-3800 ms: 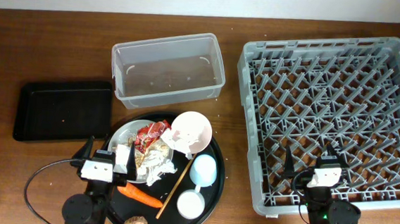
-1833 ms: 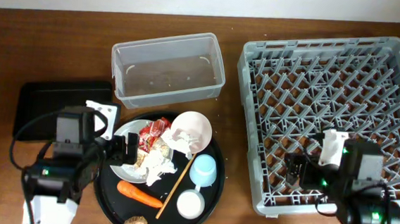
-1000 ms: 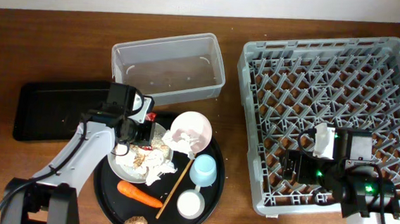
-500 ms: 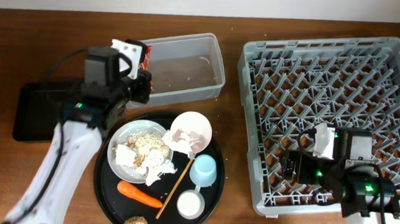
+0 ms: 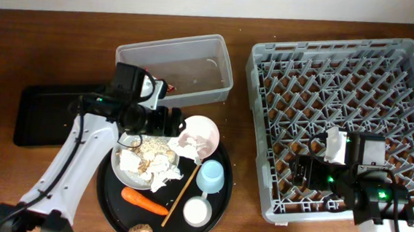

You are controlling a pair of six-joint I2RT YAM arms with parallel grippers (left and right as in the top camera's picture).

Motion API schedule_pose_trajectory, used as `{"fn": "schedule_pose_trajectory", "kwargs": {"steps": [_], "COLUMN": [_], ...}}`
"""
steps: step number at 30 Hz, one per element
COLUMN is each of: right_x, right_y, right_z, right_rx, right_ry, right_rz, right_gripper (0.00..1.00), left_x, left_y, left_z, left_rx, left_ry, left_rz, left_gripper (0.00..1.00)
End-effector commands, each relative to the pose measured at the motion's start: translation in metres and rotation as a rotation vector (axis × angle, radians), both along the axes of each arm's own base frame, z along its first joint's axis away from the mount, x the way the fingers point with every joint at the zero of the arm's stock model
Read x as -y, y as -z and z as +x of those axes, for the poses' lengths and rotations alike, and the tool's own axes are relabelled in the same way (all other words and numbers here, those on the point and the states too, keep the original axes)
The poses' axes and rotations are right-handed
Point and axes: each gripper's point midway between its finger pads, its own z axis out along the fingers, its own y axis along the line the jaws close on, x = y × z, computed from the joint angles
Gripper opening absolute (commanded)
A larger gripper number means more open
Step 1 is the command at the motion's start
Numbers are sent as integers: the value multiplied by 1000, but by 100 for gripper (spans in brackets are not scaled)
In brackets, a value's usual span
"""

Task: Sort waste into correct bins and load items into the dishwasher rack
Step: 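Move the red wrapper over the clear bin and release it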

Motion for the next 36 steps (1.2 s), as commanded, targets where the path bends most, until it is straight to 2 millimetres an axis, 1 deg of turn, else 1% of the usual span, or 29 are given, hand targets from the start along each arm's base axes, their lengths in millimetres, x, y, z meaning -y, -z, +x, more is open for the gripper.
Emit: {"fn": "schedule_pose_trajectory", "kwargs": {"steps": [1, 3, 5, 6, 7, 8, 9, 10, 11, 13, 14, 15, 16, 17, 18, 19, 20, 22, 23, 24, 26, 27, 29, 30, 31, 32, 34, 35, 36], "right_x": [0, 0, 0, 0, 0, 0, 0, 0, 0, 0, 1, 1, 1, 1, 1, 1, 1, 1, 1, 1, 1, 1, 1, 1, 1, 1, 1, 1, 1], "right_y": [-6, -5, -5, -5, -5, -5, -5, -5, -5, -5, -5, -5, -5, -5, -5, -5, -5, -5, -5, -5, -5, -5, -4, -4, -4, -4, -4, -4, -4], "right_z": [3, 1, 1, 1, 1, 1, 1, 1, 1, 1, 1, 1, 1, 1, 1, 1, 1, 1, 1, 1, 1, 1, 0, 0, 0, 0, 0, 0, 0], "right_rx": [19, 12, 13, 13, 13, 12, 13, 13, 13, 13, 12, 12, 12, 12, 12, 12, 12, 12, 12, 12, 12, 11, 5, 4, 4, 4, 4, 5, 5], "right_ry": [-2, -2, -2, -2, -2, -2, -2, -2, -2, -2, 1, 1, 1, 1, 1, 1, 1, 1, 1, 1, 1, 1, 1, 1, 1, 1, 1, 1, 1], "right_rz": [5, 5, 5, 5, 5, 5, 5, 5, 5, 5, -1, -1, -1, -1, -1, -1, -1, -1, -1, -1, -1, -1, -1, -1, -1, -1, -1, -1, -1], "right_gripper": [98, 98, 98, 98, 98, 98, 98, 98, 98, 98, 98, 98, 98, 98, 98, 98, 98, 98, 98, 98, 98, 98, 98, 98, 98, 98, 98, 98, 98], "left_x": [13, 17, 20, 22, 24, 25, 27, 28, 30, 33, 34, 36, 37, 38, 31, 20, -3, -26, -45, -56, -54, -53, -54, -57, -61, -68, -74, -79, -81], "left_y": [33, 52, 73, 80, 84, 83, 82, 80, 79, 69, 60, 40, 25, 3, -19, -34, -53, -67, -72, -69, -49, -32, -14, -14, -20, -38, -54, -57, -52], "left_z": [-19, -29, -30, -31, -31, -29, -24, -24, -24, -21, -18, -12, -7, 1, 15, 28, 54, 78, 96, 109, 121, 125, 131, 133, 136, 126, 100, 76, 45], "left_rx": [-177, -238, -275, -291, -295, -286, -268, -267, -267, -255, -236, -189, -148, -78, 16, 94, 238, 360, 436, 470, 452, 424, 398, 401, 414, 410, 372, 316, 216], "left_ry": [-84, -87, -78, -71, -65, -64, -63, -60, -57, -51, -50, -47, -42, -38, -60, -97, -184, -275, -356, -403, -403, -396, -396, -403, -416, -425, -417, -401, -364], "left_rz": [-29, -12, 12, 17, 19, 13, 6, -5, -12, -35, -41, -55, -67, -78, -53, -10, 82, 169, 254, 311, 328, 341, 354, 354, 349, 352, 369, 390, 404], "left_gripper": [99, 99, 98, 93, 71, 57, 27, 12, 1, 1, 1, 1, 1, 1, 1, 1, 1, 1, 1, 1, 1, 15, 41, 48, 60, 70, 81, 85, 87]}}
